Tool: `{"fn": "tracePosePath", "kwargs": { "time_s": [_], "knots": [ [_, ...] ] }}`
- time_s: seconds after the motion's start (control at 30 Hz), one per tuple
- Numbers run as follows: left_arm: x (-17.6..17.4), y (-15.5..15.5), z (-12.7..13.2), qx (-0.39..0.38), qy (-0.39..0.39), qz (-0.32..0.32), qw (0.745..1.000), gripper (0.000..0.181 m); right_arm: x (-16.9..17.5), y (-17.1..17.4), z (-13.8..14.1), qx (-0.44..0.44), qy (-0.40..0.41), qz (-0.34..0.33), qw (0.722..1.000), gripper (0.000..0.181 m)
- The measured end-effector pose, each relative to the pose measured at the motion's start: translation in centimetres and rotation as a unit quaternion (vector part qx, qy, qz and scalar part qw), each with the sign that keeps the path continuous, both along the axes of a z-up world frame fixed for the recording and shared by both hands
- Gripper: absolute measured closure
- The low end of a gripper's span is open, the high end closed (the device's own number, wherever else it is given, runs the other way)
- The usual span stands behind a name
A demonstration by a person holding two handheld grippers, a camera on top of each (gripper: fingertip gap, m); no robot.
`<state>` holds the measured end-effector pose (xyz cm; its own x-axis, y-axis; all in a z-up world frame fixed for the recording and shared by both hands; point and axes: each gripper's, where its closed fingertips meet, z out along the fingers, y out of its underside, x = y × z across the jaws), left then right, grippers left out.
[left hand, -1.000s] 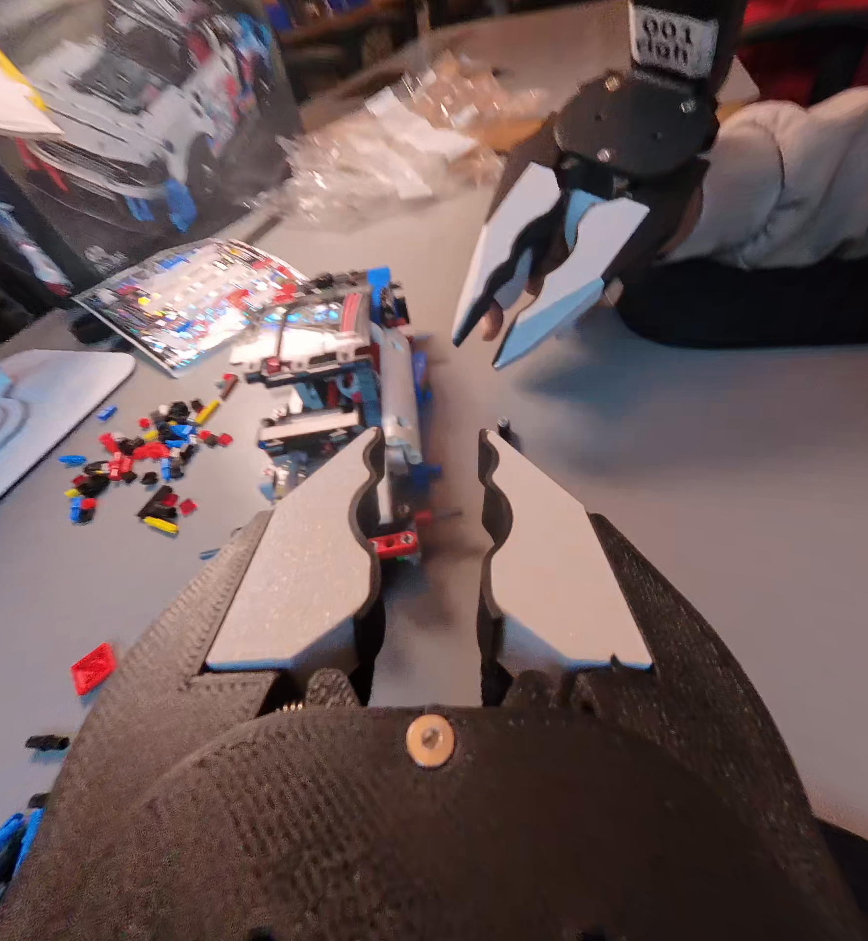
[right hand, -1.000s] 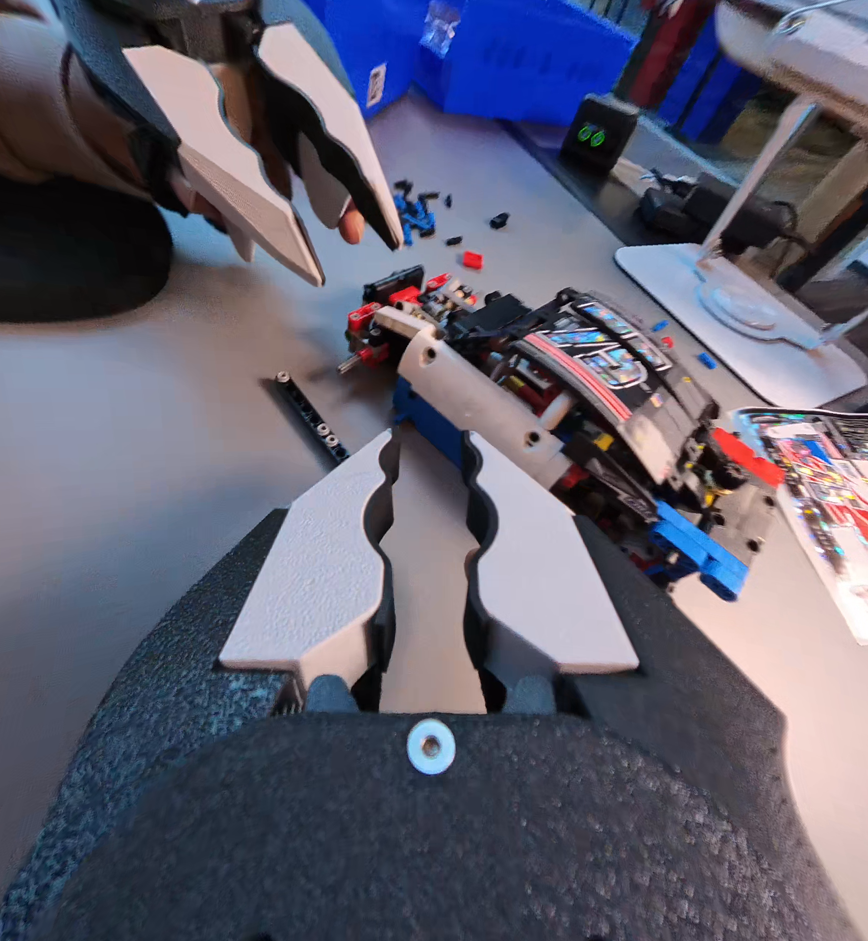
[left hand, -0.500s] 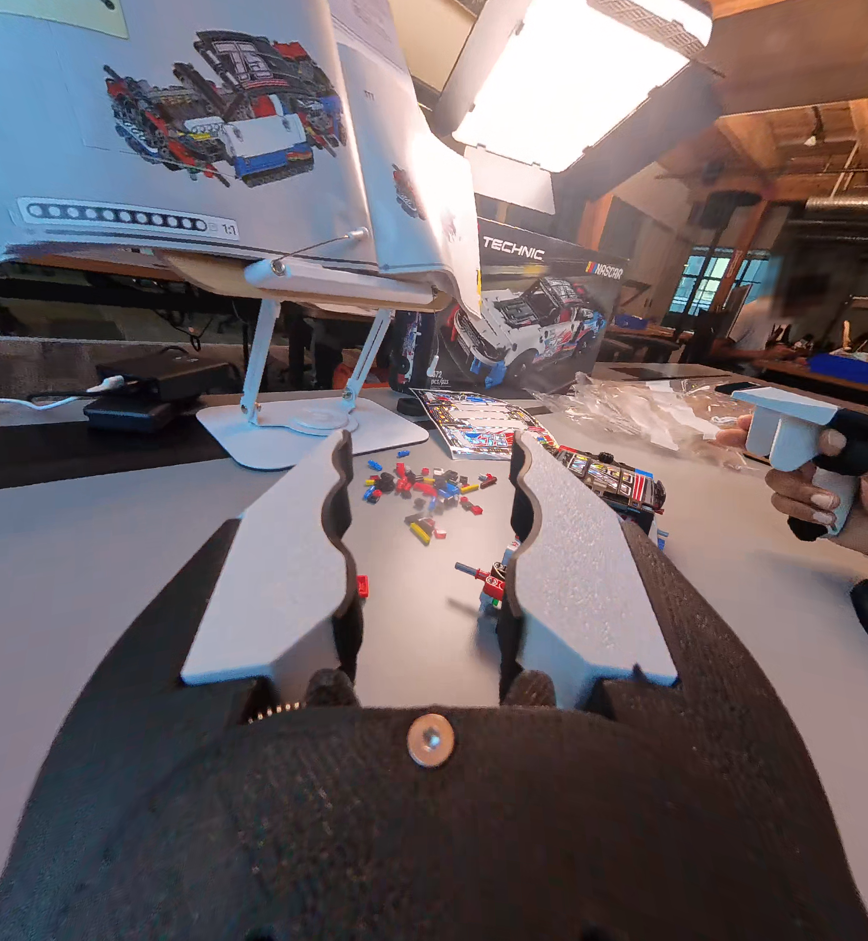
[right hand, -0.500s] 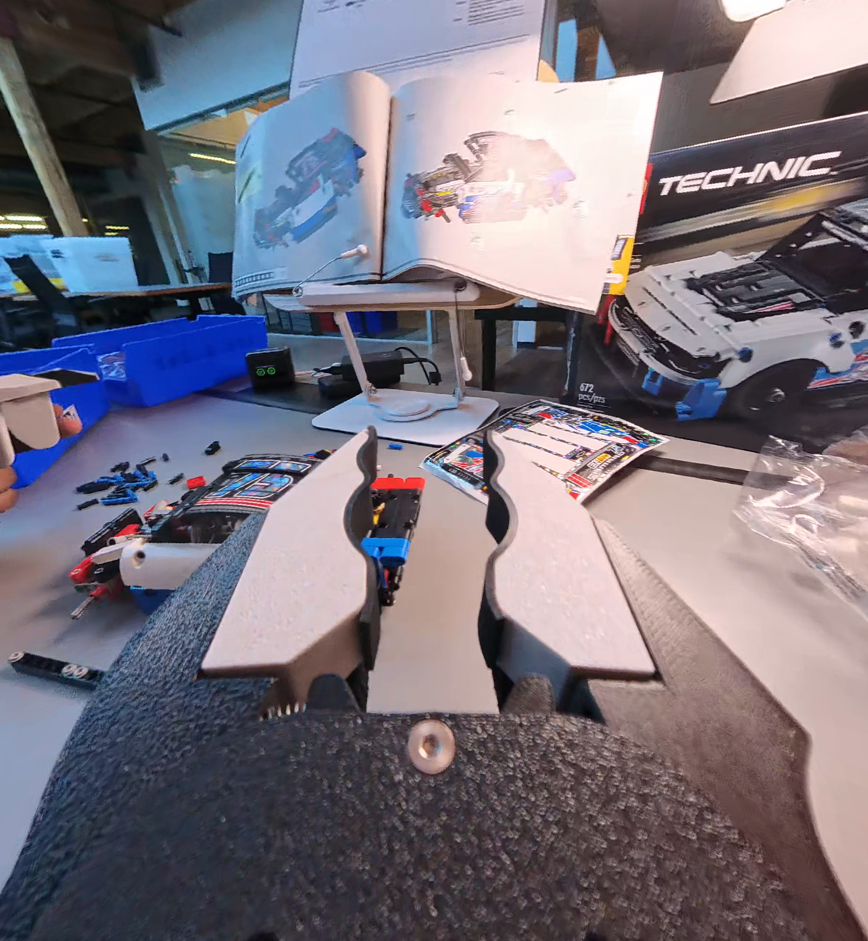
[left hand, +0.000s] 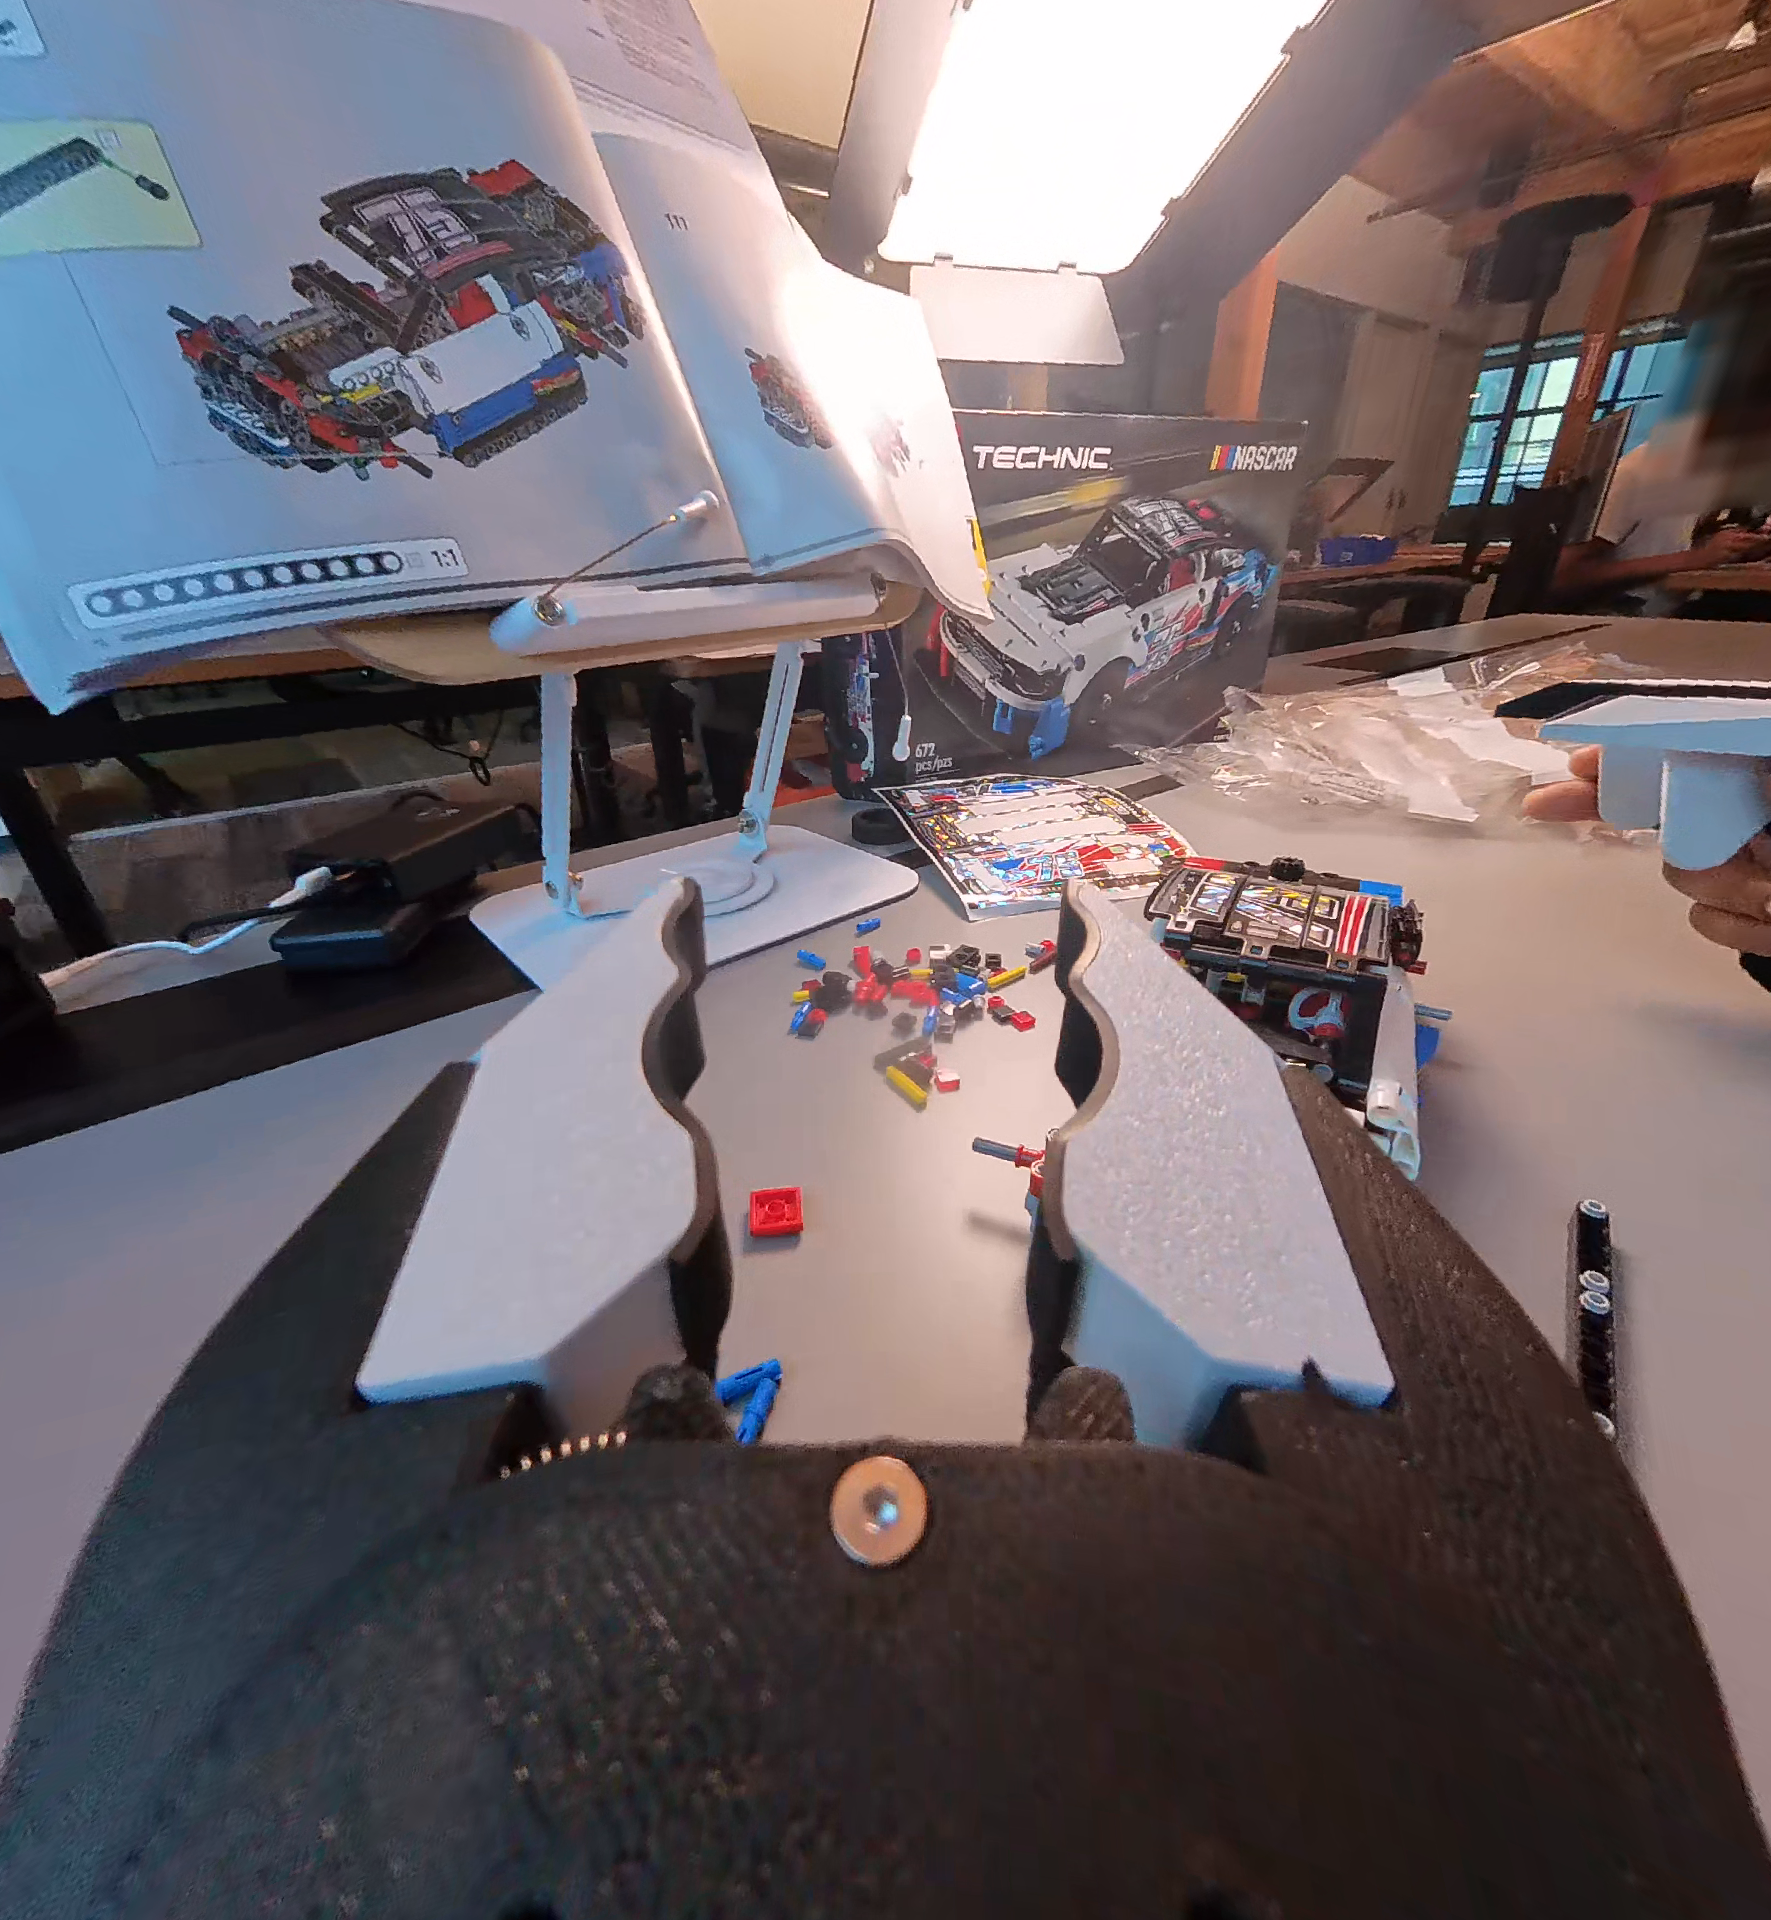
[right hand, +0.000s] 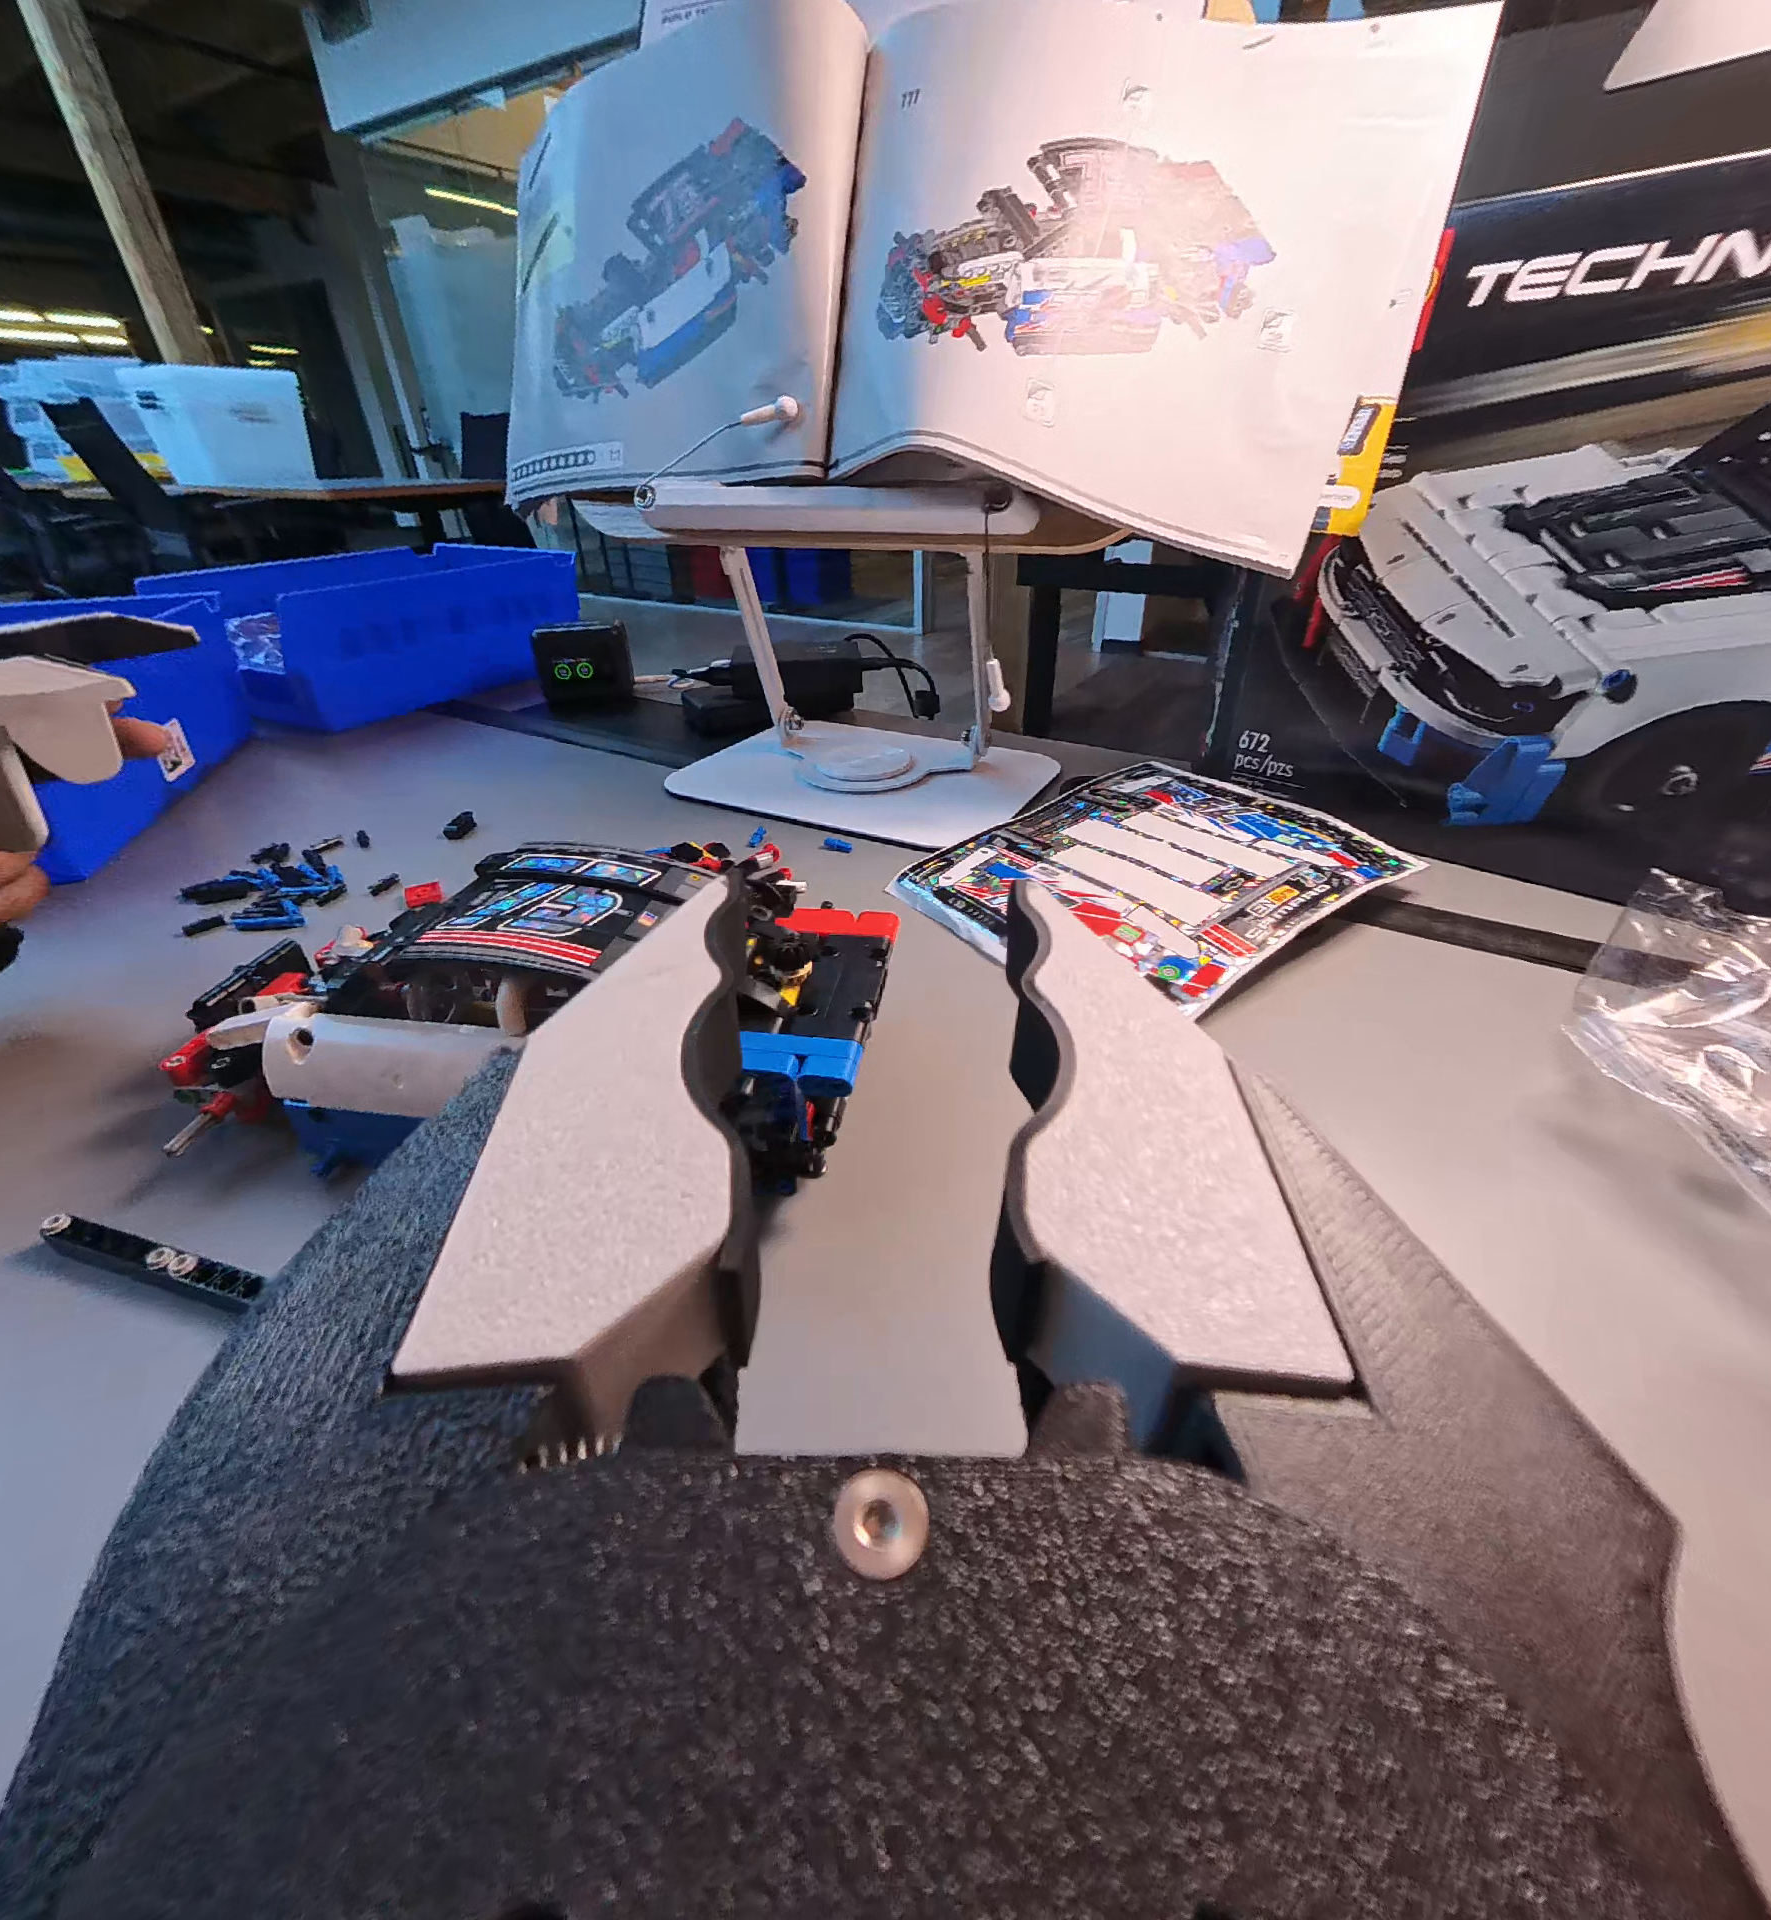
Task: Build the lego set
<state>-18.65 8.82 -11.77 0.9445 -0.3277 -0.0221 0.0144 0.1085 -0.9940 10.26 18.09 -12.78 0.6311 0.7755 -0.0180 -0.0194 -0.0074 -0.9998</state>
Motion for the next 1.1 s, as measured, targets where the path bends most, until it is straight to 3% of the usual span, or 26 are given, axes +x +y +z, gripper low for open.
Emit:
{"fn": "tracePosePath", "kwargs": {
  "time_s": [0.37,0.73,1.1],
  "knots": [
    [-1.1,-2.3,1.5,0.015,-0.01,0.041,0.999,0.118,-1.1,-1.2,-0.1,0.023,-0.022,0.022,0.999,0.128],
    [-2.2,-5.4,0.6,0.005,-0.002,0.076,0.997,0.121,-1.8,-1.4,-0.2,0.059,-0.047,0.01,0.997,0.133],
    [-1.7,-5.1,-0.7,-0.013,0.023,0.062,0.998,0.121,-2.0,-1.2,-1.1,0.08,-0.088,-0.028,0.993,0.136]
  ]
}}
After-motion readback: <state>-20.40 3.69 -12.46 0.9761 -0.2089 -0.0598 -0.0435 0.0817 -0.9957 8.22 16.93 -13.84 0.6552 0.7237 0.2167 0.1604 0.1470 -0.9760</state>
